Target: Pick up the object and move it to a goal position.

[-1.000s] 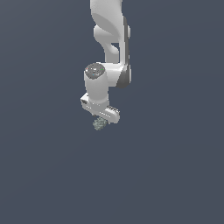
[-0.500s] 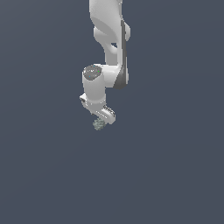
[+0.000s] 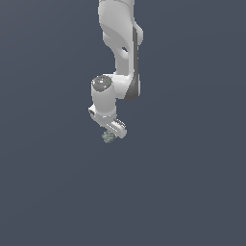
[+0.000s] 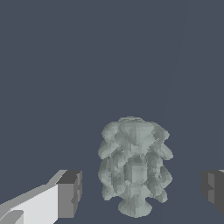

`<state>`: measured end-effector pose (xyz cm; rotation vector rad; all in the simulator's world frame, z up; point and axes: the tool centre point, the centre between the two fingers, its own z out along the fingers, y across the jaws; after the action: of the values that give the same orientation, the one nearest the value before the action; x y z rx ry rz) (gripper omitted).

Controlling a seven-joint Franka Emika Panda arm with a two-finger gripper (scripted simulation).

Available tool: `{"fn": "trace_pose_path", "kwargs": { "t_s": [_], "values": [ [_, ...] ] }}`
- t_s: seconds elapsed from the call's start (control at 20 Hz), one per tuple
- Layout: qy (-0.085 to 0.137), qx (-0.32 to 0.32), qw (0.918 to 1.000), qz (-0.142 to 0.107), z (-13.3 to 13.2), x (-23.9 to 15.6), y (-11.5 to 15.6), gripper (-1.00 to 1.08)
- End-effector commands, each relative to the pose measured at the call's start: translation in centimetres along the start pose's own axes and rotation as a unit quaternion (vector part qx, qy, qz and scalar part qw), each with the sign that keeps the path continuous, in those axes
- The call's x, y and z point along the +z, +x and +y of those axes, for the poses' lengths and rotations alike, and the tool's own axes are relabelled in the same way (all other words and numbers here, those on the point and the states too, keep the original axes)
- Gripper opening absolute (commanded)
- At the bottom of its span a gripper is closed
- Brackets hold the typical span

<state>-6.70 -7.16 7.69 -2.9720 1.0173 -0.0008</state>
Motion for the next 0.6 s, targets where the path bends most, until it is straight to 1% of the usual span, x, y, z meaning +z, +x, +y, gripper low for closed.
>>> {"fn": "trace_pose_path", "kwargs": {
  "t_s": [0.0, 0.2, 0.45, 0.5, 0.55],
  "values": [
    [0.000, 0.001, 1.0000, 0.000, 0.1, 1.2, -0.1, 1.00],
    [0.000, 0.002, 1.0000, 0.000, 0.1, 2.9, -0.1, 1.00],
    [0.000, 0.002, 1.0000, 0.000, 0.1, 3.6, 0.0, 1.00],
    [0.000, 0.002, 1.0000, 0.000, 0.1, 3.6, 0.0, -1.00],
    [0.000, 0.002, 1.0000, 0.000, 0.1, 3.6, 0.0, -1.00]
  ]
}}
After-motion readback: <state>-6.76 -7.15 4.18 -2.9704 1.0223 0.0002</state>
